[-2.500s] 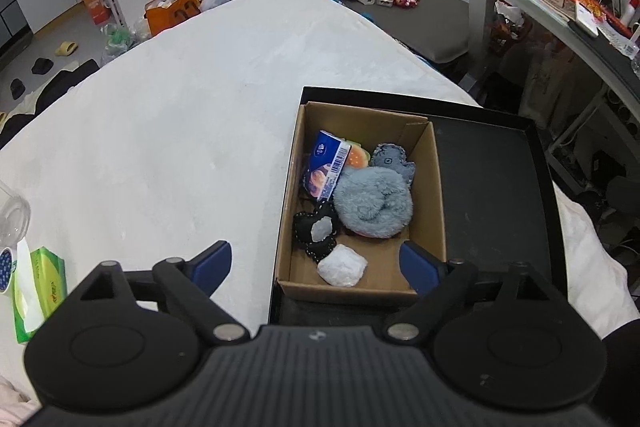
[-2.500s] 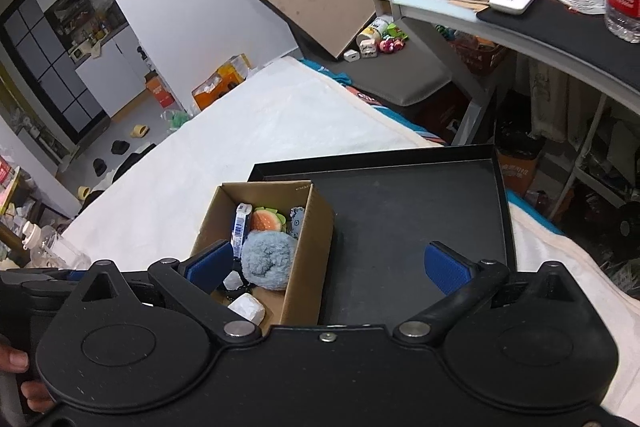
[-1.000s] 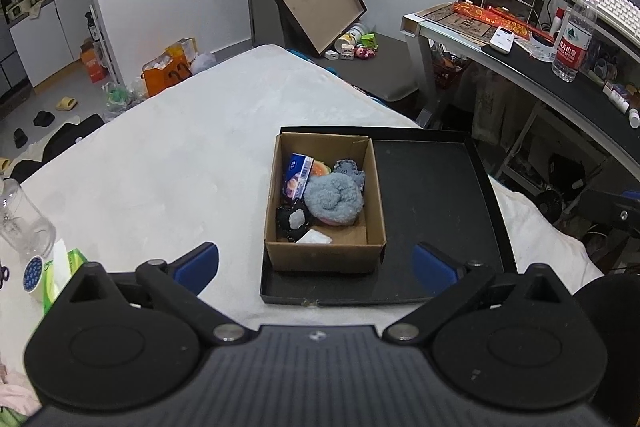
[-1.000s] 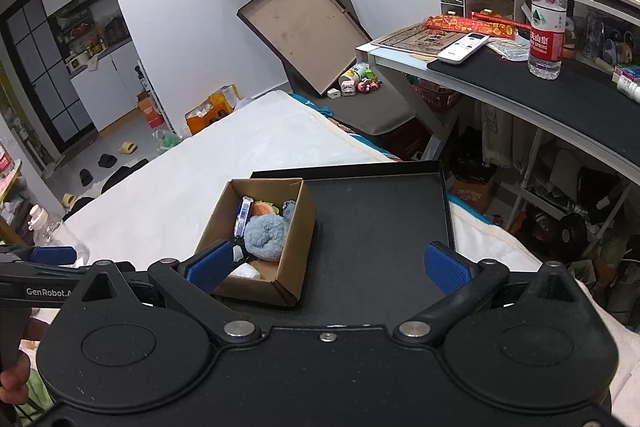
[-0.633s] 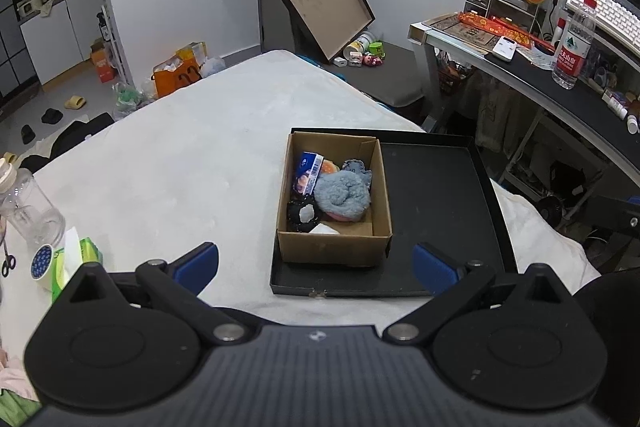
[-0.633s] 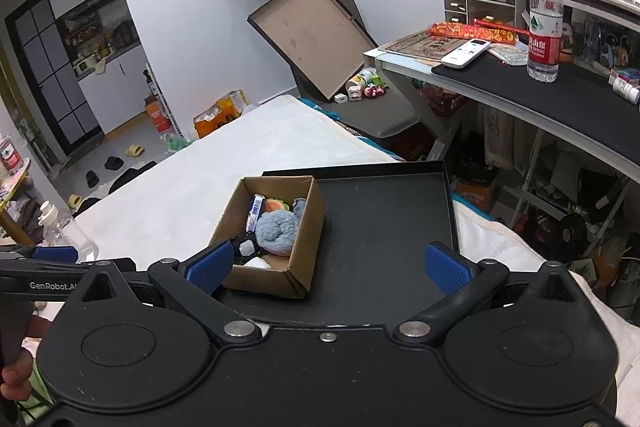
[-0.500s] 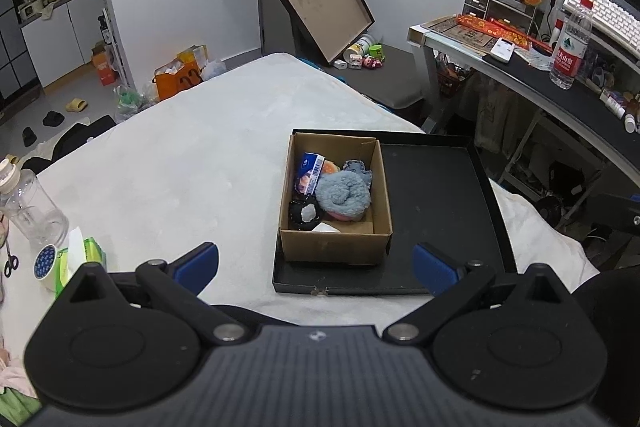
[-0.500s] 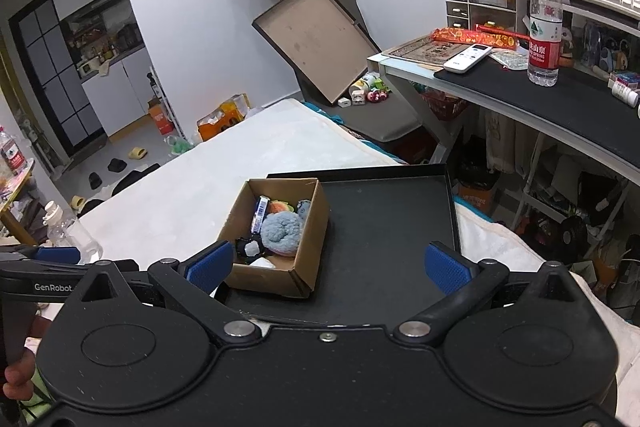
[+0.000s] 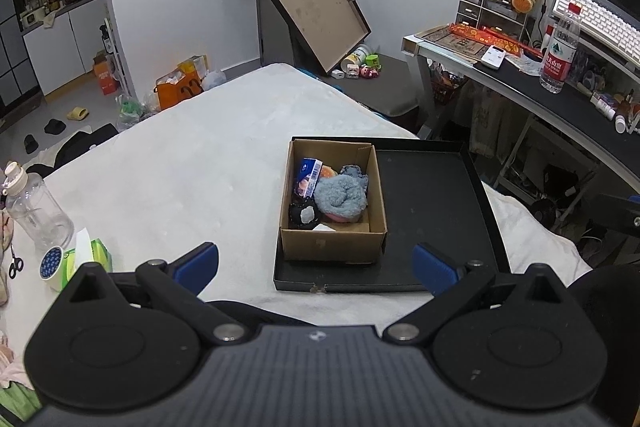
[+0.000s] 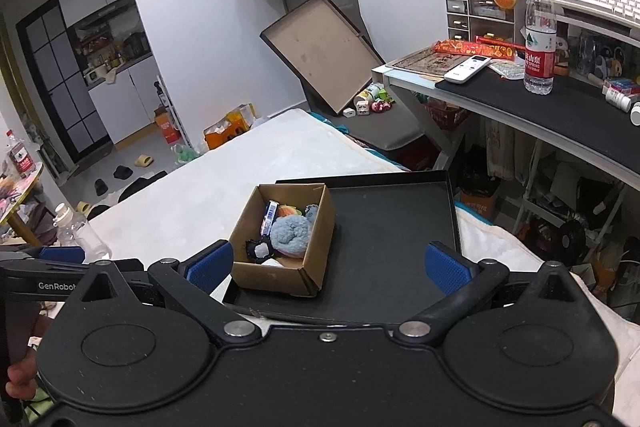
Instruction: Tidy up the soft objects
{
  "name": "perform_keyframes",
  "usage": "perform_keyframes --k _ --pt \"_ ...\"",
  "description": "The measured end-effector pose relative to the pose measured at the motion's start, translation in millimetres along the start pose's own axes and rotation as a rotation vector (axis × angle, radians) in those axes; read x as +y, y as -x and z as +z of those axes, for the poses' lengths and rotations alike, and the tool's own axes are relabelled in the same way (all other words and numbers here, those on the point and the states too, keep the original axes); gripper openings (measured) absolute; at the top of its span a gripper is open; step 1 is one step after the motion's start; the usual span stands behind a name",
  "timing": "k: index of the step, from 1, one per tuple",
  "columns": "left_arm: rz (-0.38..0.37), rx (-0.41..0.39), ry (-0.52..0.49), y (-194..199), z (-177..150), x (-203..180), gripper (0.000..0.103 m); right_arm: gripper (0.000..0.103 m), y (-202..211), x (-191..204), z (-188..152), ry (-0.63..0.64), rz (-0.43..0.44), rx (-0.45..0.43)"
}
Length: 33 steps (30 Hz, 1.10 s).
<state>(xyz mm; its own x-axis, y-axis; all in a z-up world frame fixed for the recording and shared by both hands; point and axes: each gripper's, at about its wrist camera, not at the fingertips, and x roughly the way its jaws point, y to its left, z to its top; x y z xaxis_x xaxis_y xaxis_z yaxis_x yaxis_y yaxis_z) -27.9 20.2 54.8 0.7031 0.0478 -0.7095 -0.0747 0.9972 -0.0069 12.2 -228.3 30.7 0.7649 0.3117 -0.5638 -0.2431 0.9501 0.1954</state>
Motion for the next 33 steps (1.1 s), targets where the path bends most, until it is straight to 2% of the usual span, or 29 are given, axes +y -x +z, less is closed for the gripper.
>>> perform_keyframes --k 16,22,33 --pt "-0.007 -0.005 -0.003 10 -8 -6 0.102 0.103 9 0 -9 0.000 0.011 0.001" --pt "-0.024 0.003 -0.007 9 -13 -12 0.102 0.103 18 -2 -12 0.008 0.002 -0.026" --pt "-0.033 0.008 -0.002 10 -18 -10 0.102 0.103 10 -3 -18 -0.021 -0.005 -0.001"
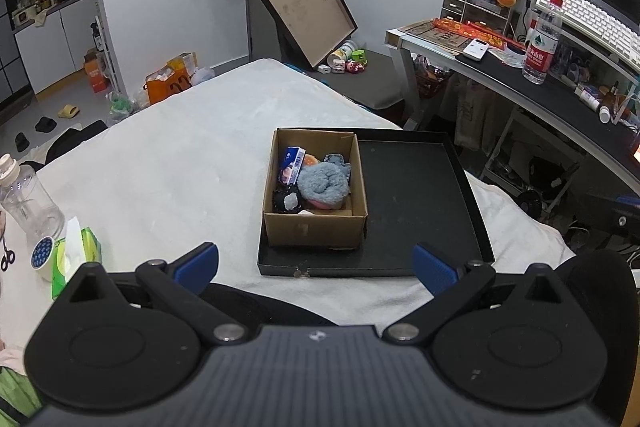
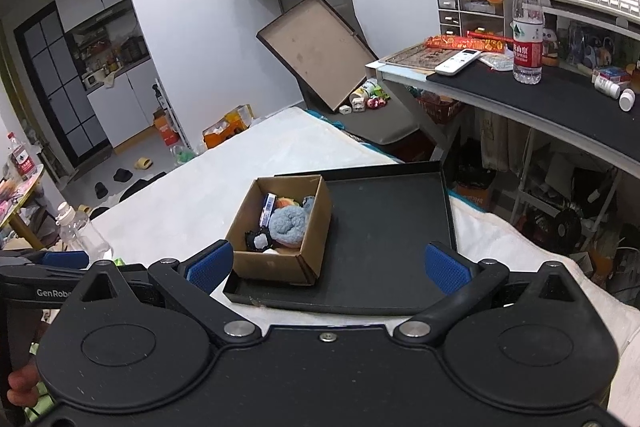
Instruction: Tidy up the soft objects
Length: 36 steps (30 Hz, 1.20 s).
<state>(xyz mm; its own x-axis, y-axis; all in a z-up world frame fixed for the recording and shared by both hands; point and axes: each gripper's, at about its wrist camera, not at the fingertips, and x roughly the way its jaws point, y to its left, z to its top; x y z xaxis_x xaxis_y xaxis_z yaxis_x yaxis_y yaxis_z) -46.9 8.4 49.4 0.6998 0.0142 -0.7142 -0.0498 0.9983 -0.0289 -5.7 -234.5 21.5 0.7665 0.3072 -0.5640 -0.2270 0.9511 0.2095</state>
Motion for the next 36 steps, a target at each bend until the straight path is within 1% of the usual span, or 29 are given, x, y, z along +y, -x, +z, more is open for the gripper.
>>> perform_keyframes --k 7,15,30,36 --pt "0.006 -0.002 0.008 -0.2 1.0 1.0 0.102 0.103 1.0 -0.5 -1.7 0.005 -0.006 0.006" --pt "0.003 -0.004 -0.010 0.5 1.1 -2.3 0.102 0.103 -0.9 -2.0 -1.7 0.002 -0.009 0.009" --pt "0.001 0.009 -0.003 -4.6 1.2 -0.4 0.102 0.103 -3.7 -2.8 -2.9 0.010 -0.003 0.023" --pt "0.004 -0.002 -0.009 -5.0 -0.5 -1.9 0.102 0.103 -4.9 -3.5 -3.4 0.010 0.000 0.030"
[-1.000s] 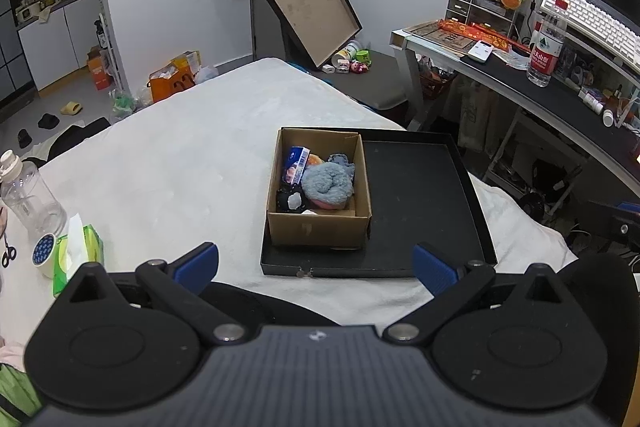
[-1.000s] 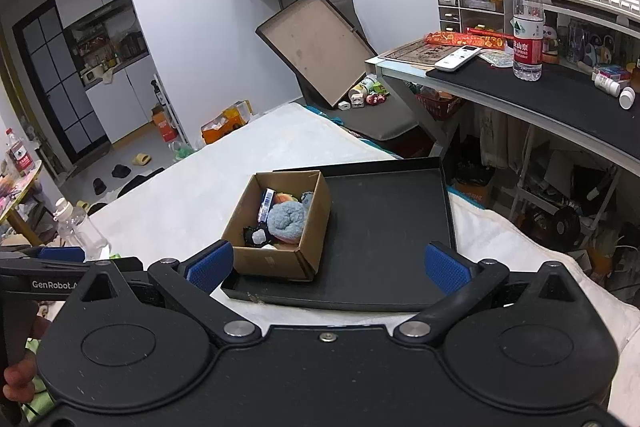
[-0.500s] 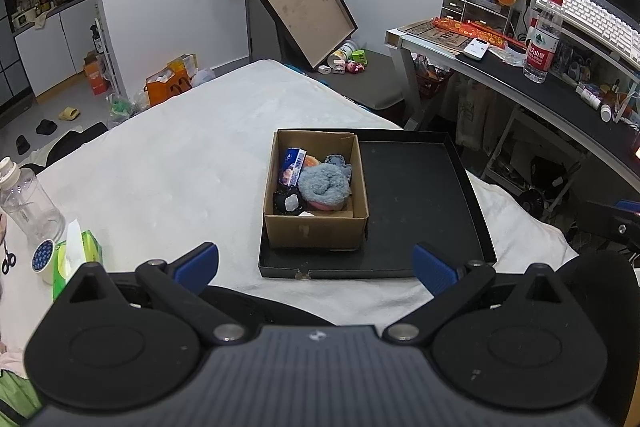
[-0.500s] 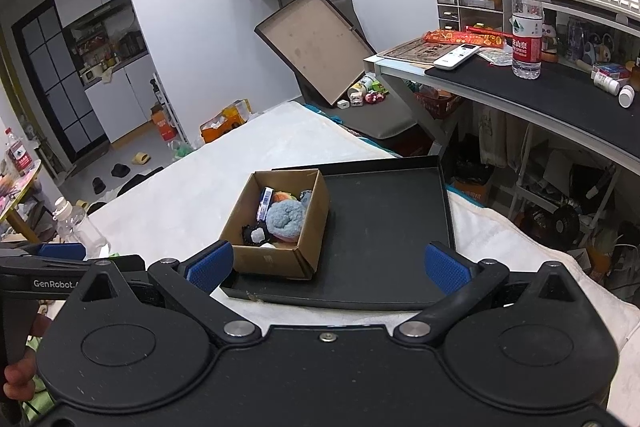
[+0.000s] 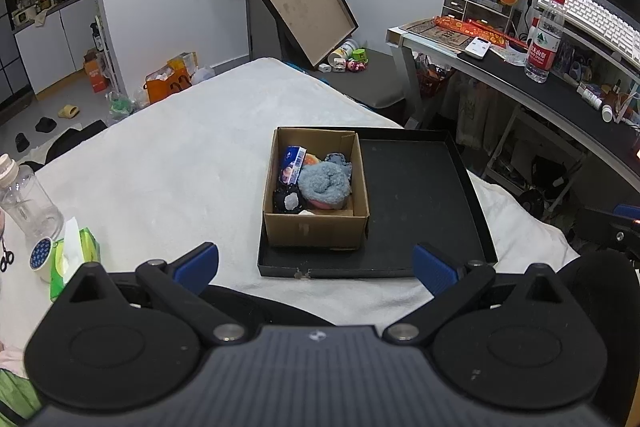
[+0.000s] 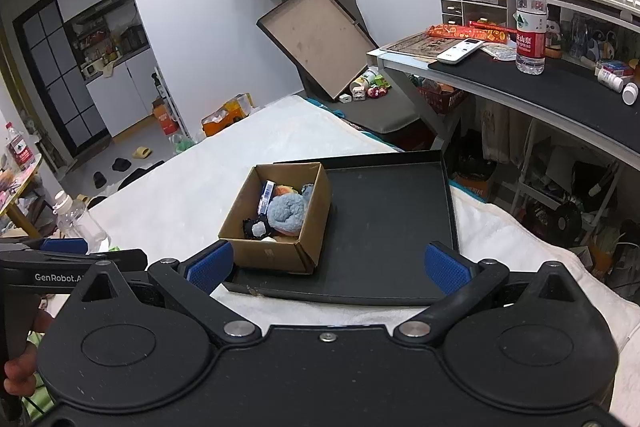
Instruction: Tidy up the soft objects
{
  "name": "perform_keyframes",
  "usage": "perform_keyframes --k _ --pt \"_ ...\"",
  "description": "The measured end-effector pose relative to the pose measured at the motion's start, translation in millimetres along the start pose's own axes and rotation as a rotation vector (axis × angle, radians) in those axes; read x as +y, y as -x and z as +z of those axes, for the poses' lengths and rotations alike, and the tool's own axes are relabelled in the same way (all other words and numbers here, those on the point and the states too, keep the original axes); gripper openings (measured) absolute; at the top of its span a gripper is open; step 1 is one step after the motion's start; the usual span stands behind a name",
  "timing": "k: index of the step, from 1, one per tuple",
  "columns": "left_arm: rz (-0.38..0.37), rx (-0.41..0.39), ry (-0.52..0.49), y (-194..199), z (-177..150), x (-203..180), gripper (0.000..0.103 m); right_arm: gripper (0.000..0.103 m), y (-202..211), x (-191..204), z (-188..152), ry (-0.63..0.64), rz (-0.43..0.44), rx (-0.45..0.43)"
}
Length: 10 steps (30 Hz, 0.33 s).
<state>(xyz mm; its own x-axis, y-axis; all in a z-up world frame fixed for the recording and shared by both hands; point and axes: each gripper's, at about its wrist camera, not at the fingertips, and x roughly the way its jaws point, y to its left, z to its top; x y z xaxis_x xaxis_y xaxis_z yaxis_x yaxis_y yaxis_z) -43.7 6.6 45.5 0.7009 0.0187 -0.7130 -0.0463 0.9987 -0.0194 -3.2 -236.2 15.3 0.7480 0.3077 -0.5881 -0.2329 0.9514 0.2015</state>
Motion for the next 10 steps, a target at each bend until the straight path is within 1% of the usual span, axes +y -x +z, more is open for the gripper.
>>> perform_keyframes --k 3,10 --pt "0.001 -0.014 -0.006 1.4 -1.2 -1.4 0.102 0.103 -1.3 -0.6 -0.7 -0.001 0.001 0.004" --pt "-0.008 -0.011 -0.006 -1.1 -0.1 -2.1 0.102 0.103 -7.5 -1.3 -3.6 0.001 -0.002 0.015"
